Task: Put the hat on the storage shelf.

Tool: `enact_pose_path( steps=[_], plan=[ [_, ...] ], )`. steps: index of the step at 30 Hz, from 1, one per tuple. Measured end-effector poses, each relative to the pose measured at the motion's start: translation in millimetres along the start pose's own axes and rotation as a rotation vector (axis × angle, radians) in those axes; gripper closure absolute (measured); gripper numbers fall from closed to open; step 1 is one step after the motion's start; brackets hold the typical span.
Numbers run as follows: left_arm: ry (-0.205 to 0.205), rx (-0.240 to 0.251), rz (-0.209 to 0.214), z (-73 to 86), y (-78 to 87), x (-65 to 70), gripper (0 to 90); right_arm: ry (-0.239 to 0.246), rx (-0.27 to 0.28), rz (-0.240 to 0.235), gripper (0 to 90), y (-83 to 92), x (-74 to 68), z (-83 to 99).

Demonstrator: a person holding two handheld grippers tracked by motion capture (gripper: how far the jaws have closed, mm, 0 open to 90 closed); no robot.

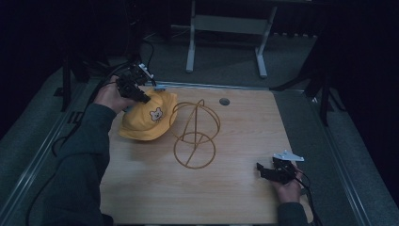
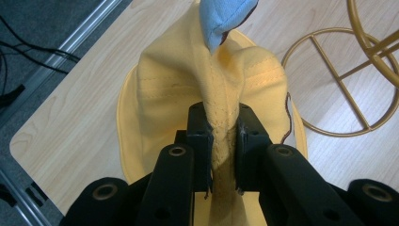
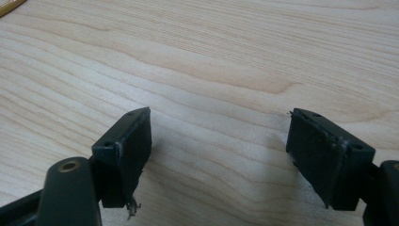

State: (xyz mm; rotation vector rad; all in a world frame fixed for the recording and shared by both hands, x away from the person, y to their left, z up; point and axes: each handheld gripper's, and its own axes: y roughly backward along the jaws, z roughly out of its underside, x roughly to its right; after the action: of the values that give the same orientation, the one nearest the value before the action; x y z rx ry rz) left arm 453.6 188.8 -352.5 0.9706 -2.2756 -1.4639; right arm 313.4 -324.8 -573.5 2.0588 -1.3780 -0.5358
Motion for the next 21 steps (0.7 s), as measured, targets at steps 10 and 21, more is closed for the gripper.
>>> enact_pose_path(
  steps=[10,21],
  plan=[
    [-0.027,0.013,0.022,4.0,8.5,3.3,79.2,0.002,0.001,0.0,22.6,0.0,0.1,0.0],
    [-0.033,0.031,0.034,9.5,19.2,3.7,79.1,0.002,0.002,0.0,22.6,-0.1,0.2,0.0]
  ],
)
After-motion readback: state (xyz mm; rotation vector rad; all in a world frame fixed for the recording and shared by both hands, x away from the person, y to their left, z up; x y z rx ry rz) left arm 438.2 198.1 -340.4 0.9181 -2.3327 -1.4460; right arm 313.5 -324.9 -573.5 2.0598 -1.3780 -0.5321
